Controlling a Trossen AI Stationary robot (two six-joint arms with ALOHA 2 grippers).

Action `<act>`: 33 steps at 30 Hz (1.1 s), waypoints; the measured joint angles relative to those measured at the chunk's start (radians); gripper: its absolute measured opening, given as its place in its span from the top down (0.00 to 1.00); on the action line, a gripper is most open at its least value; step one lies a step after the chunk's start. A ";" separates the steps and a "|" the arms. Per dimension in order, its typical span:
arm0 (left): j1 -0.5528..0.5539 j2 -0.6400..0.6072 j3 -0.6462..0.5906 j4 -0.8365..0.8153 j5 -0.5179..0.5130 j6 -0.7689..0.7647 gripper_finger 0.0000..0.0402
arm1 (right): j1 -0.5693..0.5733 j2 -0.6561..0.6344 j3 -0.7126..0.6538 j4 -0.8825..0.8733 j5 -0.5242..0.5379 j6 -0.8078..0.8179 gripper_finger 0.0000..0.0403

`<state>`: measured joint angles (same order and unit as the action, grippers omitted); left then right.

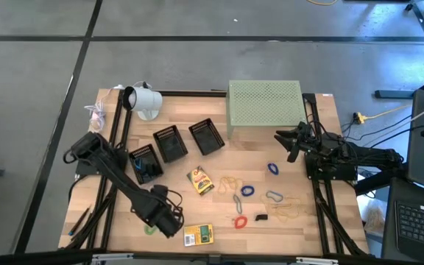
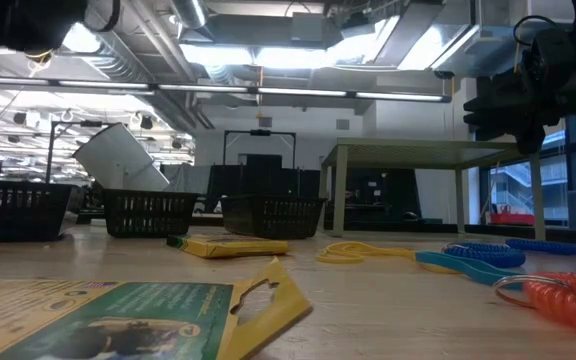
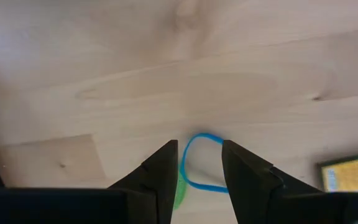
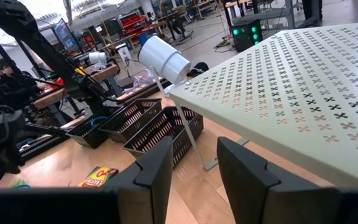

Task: Pick & Place Office Desk Supplies
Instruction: Put the blue rubber band into the left black basket

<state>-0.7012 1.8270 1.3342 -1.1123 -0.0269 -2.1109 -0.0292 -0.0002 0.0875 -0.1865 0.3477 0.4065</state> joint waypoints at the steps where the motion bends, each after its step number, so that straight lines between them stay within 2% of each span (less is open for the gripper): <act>1: -0.002 0.009 0.000 0.006 0.001 0.000 0.70 | 0.000 0.000 0.000 0.000 0.000 0.000 0.67; 8: -0.012 0.074 0.000 0.112 0.005 0.001 0.70 | 0.000 0.000 0.000 0.000 0.000 0.000 0.67; 16: -0.020 0.121 0.000 0.115 0.110 0.035 0.70 | 0.000 0.000 0.000 0.000 0.002 0.000 0.67; 33: -0.051 0.183 0.004 0.101 0.084 0.081 0.73 | 0.000 0.000 0.000 0.000 0.003 0.000 0.67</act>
<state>-0.7525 2.0103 1.3380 -1.0111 0.0566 -2.0303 -0.0292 -0.0002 0.0875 -0.1867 0.3508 0.4065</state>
